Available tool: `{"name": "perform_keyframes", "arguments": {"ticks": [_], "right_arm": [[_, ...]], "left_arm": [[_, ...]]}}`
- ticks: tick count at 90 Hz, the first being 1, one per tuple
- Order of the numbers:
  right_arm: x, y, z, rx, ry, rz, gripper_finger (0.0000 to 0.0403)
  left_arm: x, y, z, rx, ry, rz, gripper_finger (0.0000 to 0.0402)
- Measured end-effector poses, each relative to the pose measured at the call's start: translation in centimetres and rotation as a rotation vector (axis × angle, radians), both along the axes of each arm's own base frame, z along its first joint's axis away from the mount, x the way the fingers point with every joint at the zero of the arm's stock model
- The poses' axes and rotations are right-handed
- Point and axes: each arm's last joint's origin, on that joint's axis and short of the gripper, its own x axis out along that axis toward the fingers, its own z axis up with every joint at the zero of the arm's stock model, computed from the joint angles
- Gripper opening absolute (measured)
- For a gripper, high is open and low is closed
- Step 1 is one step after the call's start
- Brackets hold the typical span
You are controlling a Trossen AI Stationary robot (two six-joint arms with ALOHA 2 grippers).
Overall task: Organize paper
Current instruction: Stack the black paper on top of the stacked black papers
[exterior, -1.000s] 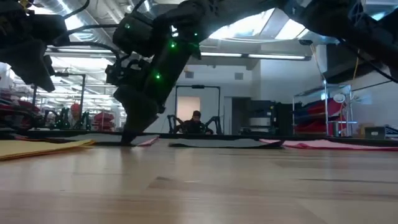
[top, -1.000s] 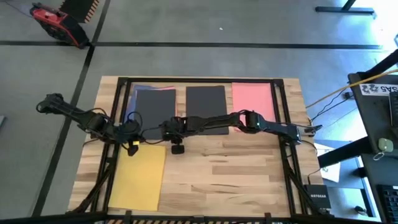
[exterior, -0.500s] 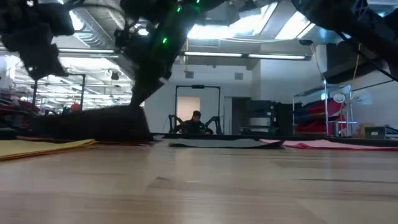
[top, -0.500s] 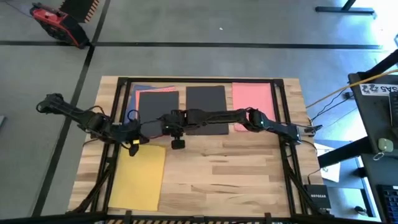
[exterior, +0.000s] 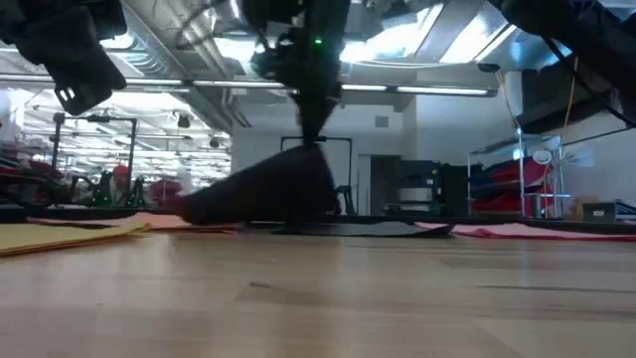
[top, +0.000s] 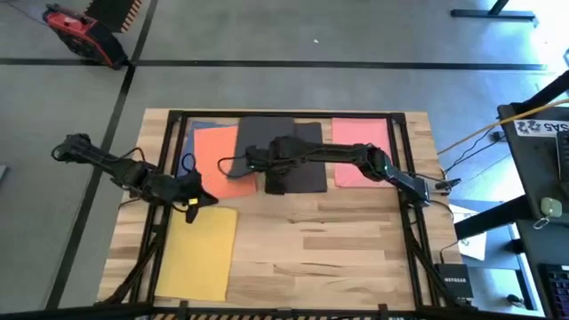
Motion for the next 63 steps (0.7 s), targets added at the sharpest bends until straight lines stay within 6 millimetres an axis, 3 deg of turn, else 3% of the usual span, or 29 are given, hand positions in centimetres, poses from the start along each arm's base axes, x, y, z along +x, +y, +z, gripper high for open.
{"name": "perform_keyframes", "arguments": {"ticks": [21, 46, 63], "right_arm": [[-1.5, -0.3, -0.1, 0.018, 0.151, -0.007, 0.0], [-2.4, -0.1, 1.8, 0.077, 0.1, -0.04, 0.0], [-3.7, 0.1, 1.1, 0.12, 0.163, -0.036, 0.0]], "left_arm": [[0.0, 0.0, 0.0, -0.001, 0.003, 0.012, 0.0], [0.0, 0.0, -0.1, -0.005, 0.005, 0.015, 0.0], [0.0, 0.0, -0.1, 0.004, 0.014, 0.012, 0.0]]}}
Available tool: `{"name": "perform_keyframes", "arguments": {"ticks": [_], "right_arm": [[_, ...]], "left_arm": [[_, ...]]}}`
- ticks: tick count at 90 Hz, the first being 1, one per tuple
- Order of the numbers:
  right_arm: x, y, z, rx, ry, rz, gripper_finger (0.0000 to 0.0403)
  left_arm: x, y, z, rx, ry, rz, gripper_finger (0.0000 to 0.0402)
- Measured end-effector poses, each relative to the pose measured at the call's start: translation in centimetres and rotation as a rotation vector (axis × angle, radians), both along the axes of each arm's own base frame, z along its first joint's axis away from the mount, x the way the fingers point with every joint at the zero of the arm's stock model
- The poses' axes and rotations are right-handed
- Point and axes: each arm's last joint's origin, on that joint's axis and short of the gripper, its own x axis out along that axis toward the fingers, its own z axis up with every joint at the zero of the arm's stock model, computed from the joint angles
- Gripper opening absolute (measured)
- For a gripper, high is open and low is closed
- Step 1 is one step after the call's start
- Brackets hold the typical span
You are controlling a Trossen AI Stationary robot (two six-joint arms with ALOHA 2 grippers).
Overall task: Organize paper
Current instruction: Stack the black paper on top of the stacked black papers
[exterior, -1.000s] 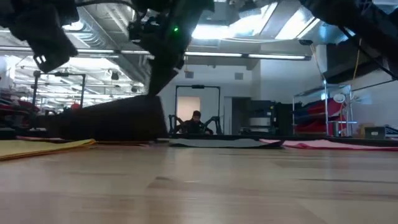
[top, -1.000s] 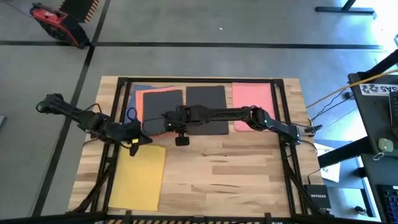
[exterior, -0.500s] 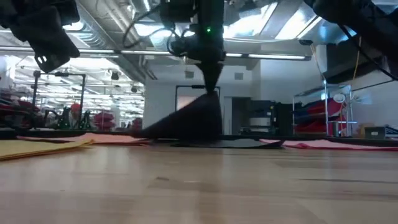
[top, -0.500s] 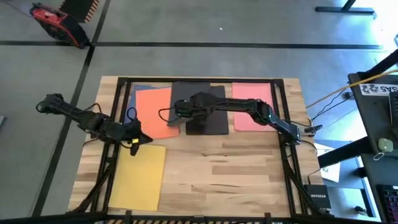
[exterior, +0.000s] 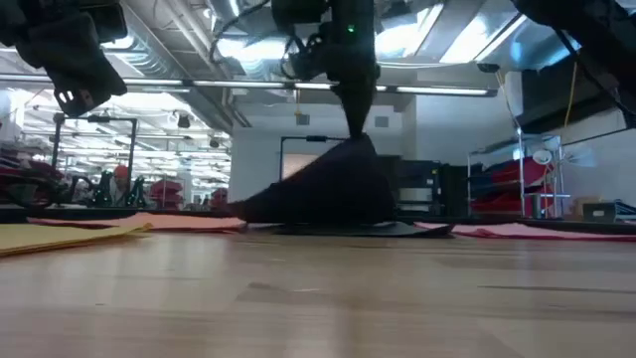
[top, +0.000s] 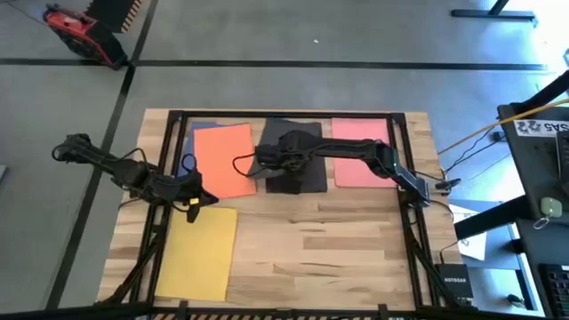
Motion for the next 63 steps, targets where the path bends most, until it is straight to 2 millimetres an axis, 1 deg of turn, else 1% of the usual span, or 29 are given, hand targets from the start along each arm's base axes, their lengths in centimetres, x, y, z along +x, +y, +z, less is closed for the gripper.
{"name": "perform_keyframes", "arguments": {"ticks": [8, 19, 33, 43, 63], "right_arm": [[-0.6, 0.1, -0.5, 0.012, 0.038, 0.03, 0.0], [-1.5, 0.2, -1.3, 0.021, 0.081, 0.13, 0.0], [-2.5, 0.2, -1.6, 0.026, 0.108, 0.258, 0.0], [-2.8, 0.7, -1.5, 0.021, 0.114, 0.347, 0.0], [-2.7, 2.4, -1.5, -0.011, 0.141, 0.512, 0.0]], "left_arm": [[0.0, 0.0, 0.0, 0.008, 0.0, -0.005, 0.0], [0.0, 0.0, 0.0, 0.017, 0.0, -0.011, 0.0], [0.0, 0.0, 0.0, 0.024, 0.0, -0.015, 0.0], [0.0, 0.0, 0.0, 0.028, 0.004, -0.015, 0.0], [0.0, 0.0, -0.1, 0.042, 0.006, -0.024, 0.0]]}}
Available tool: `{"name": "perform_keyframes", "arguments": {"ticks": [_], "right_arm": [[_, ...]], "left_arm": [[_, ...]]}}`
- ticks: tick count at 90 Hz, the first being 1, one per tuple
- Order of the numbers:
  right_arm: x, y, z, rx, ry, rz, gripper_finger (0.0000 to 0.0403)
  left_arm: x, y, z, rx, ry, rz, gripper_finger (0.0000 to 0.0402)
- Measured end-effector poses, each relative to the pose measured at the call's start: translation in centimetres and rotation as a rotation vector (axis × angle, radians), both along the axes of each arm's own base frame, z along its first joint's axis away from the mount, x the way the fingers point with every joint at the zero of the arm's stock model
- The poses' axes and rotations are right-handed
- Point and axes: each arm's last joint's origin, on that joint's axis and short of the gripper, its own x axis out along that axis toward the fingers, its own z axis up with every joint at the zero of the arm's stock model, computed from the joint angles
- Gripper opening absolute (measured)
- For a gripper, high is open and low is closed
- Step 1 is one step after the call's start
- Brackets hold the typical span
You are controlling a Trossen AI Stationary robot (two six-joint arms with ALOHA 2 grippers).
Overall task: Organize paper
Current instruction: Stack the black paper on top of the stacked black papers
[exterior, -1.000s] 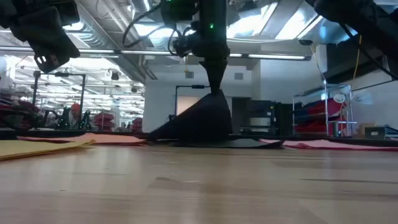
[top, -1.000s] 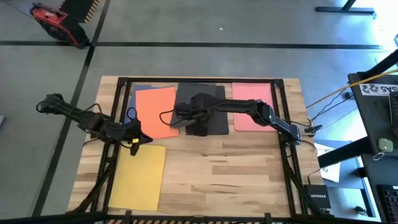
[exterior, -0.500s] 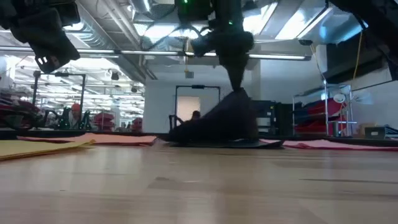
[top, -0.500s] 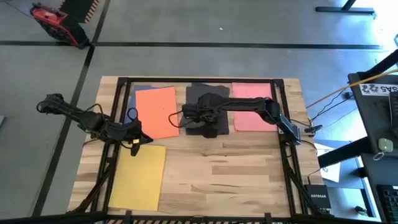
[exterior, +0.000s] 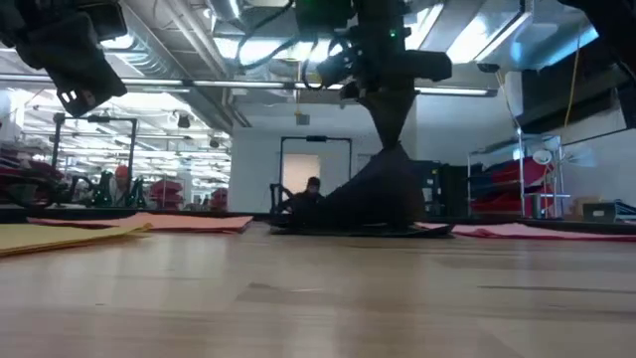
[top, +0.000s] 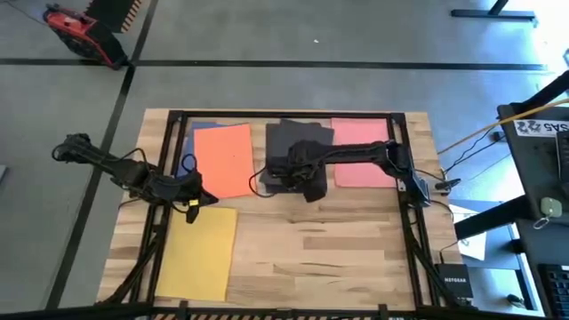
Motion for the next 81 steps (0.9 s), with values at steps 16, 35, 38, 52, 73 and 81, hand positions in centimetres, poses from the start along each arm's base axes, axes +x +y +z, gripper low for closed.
{"name": "perform_keyframes", "arguments": {"ticks": [16, 35, 38, 52, 73, 81], "right_arm": [[0.0, 1.6, 0.0, 0.002, 0.006, 0.063, 0.0], [-0.1, 3.6, 0.0, 0.006, 0.025, 0.161, 0.0], [-0.2, 4.0, 0.0, 0.007, 0.029, 0.184, 0.0], [-0.2, 4.4, 0.0, 0.016, 0.029, 0.196, 0.0], [-0.2, 3.6, 0.0, 0.061, -0.018, -0.098, 0.0039], [-0.2, 3.8, -0.1, 0.095, -0.023, -0.197, 0.0082]], "left_arm": [[0.1, 0.0, -0.1, 0.003, 0.008, 0.0, 0.0], [0.4, -0.2, -0.3, 0.012, 0.027, 0.001, 0.0], [0.4, -0.2, -0.4, 0.014, 0.033, 0.001, 0.0], [0.7, -0.3, -0.7, 0.01, 0.055, 0.01, 0.0], [1.3, -0.5, -1.1, -0.003, 0.088, 0.029, 0.0], [1.5, -0.6, -1.2, -0.012, 0.092, 0.037, 0.0]]}}
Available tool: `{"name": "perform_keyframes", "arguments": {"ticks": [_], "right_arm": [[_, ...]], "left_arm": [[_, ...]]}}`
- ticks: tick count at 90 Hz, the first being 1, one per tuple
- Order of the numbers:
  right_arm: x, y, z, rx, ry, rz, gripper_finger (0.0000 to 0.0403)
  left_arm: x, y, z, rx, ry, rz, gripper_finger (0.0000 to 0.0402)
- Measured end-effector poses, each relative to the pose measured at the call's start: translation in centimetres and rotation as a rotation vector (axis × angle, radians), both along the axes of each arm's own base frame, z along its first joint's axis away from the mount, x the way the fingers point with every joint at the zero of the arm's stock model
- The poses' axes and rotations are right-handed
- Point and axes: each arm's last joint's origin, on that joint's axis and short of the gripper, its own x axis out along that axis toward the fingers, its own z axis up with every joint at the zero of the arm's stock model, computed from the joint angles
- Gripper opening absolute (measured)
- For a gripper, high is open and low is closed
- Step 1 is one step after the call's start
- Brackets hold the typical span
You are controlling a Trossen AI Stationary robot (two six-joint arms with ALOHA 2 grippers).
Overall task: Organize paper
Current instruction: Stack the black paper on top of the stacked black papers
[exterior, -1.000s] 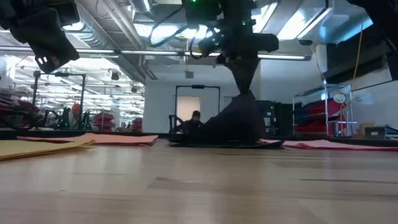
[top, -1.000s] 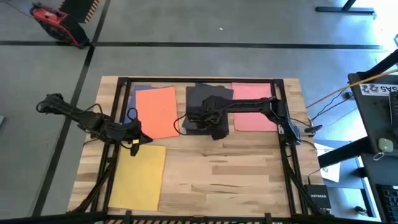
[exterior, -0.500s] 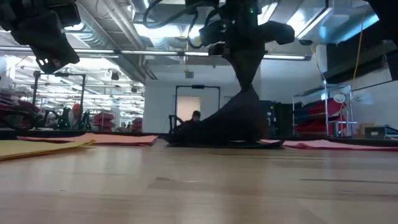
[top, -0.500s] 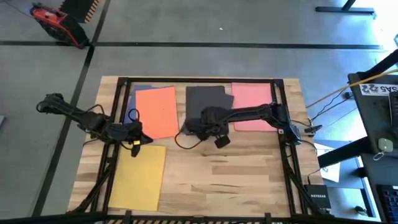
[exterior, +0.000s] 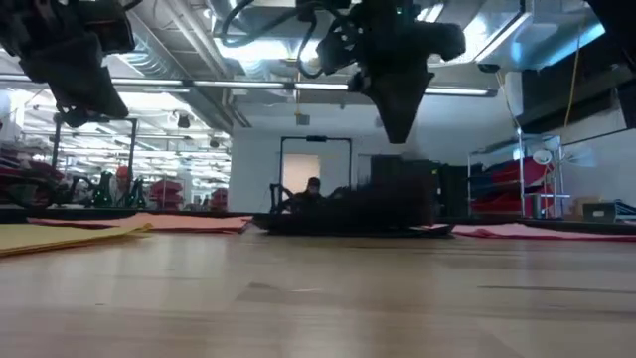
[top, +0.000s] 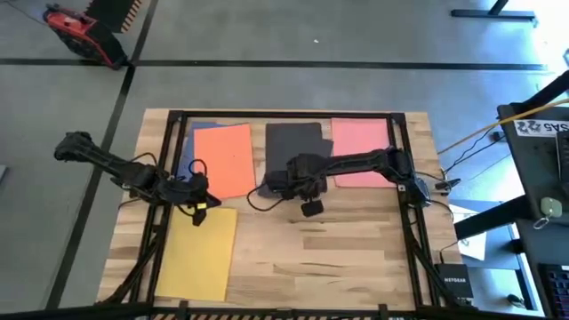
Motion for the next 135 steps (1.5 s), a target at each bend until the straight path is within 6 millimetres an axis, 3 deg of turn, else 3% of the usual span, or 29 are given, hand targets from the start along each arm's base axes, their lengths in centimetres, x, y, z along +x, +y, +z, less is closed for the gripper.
{"name": "perform_keyframes", "arguments": {"ticks": [14, 24, 33, 44, 49, 61, 82, 93, 111, 135], "right_arm": [[-0.1, 0.5, 0.0, 0.095, 0.004, -0.191, 0.0158], [0.0, 1.1, -0.1, 0.15, 0.007, -0.321, 0.0176], [0.0, 2.4, -1.1, 0.132, -0.006, -0.392, 0.0141], [0.0, 4.2, -3.4, 0.095, -0.053, -0.463, 0.0039], [-0.2, 4.8, -4.5, 0.055, -0.062, -0.499, 0.0014], [-0.8, 5.6, -6.4, 0.037, -0.056, -0.667, 0.0007], [-1.0, 7.2, -7.1, 0.094, -0.197, -0.931, 0.0001], [-1.7, 7.7, -8.0, 0.053, -0.19, -1.04, 0.0], [-3.0, 7.5, -10.8, 0.021, -0.186, -1.19, 0.0], [-3.9, 7.0, -12.2, 0.001, -0.187, -1.283, 0.0]], "left_arm": [[0.4, -0.2, -0.1, -0.003, -0.003, 0.001, 0.0], [0.6, -0.3, -0.2, -0.005, 0.001, 0.004, 0.0], [0.7, -0.3, -0.3, -0.013, 0.011, 0.014, 0.0], [0.7, -0.3, -0.4, -0.041, 0.016, 0.04, 0.0], [0.8, -0.3, -0.4, -0.062, 0.014, 0.057, 0.0], [1.0, -0.2, -0.1, -0.099, -0.02, 0.084, 0.0], [1.6, 0.3, 0.5, -0.141, -0.102, 0.129, 0.0], [1.8, 0.6, 0.5, -0.163, -0.106, 0.167, 0.0], [1.9, 1.1, 0.5, -0.17, -0.102, 0.193, 0.0], [2.0, 1.7, 0.5, -0.173, -0.102, 0.225, 0.0]]}}
